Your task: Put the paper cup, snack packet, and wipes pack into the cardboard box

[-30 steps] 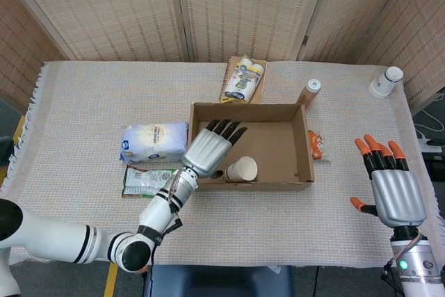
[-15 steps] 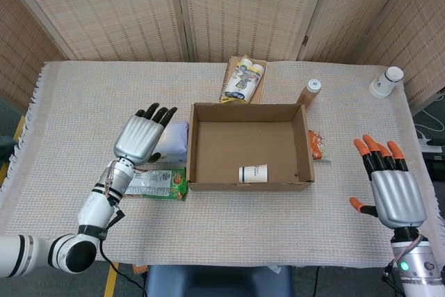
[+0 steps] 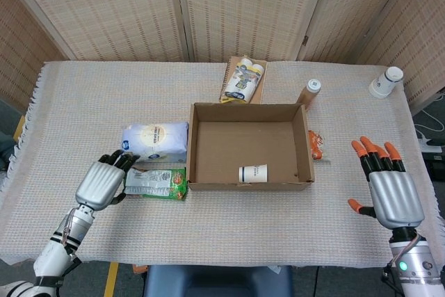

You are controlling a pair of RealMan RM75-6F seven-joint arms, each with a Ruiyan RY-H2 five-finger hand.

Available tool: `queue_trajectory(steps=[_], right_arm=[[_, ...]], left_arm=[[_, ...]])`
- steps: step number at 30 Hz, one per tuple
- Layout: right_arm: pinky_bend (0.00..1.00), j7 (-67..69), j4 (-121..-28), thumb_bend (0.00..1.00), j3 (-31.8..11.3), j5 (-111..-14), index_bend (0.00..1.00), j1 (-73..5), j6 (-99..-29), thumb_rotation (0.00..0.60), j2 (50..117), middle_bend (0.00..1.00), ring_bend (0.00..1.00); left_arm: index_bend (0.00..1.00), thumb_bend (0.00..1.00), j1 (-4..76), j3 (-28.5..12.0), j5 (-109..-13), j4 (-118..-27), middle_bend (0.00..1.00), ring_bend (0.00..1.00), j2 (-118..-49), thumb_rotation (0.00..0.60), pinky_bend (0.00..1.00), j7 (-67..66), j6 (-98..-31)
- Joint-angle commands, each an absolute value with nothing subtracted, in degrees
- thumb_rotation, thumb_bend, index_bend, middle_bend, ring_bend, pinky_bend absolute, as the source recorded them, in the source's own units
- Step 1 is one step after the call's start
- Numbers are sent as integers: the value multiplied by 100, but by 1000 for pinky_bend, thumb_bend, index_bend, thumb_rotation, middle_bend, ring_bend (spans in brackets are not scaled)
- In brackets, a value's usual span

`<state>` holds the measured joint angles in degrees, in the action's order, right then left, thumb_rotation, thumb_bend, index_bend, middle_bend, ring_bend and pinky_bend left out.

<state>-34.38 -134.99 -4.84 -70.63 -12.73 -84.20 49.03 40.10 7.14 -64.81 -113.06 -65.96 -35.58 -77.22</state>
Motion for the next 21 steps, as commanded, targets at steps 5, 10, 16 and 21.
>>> queue_trajectory(steps=[5,10,16,21], right_arm=[[0,-3455,-13499,73,-502,-6993,23,-1290,-8399,600,4906,0,0],[0,-3461,-13499,74,-523,-6900,23,-1310,-8376,600,4890,0,0],[0,-3460,-13499,74,-534,-6880,23,-1318,-8379,600,4886,0,0],[0,-3494,-13499,74,-527,-6874,23,-1326,-8374,600,4904,0,0]], left_arm=[[184,185,3730,606,-6554,-10660,220,144,-7307,600,314,-3235,-7486],[183,183,3705,481,-6537,-10364,219,144,-7594,600,314,-3093,-7152],[165,184,3782,366,-6455,-10011,192,126,-7718,600,308,-2965,-6630],[117,183,3854,216,-6291,-9782,163,119,-7788,600,308,-2919,-6313]])
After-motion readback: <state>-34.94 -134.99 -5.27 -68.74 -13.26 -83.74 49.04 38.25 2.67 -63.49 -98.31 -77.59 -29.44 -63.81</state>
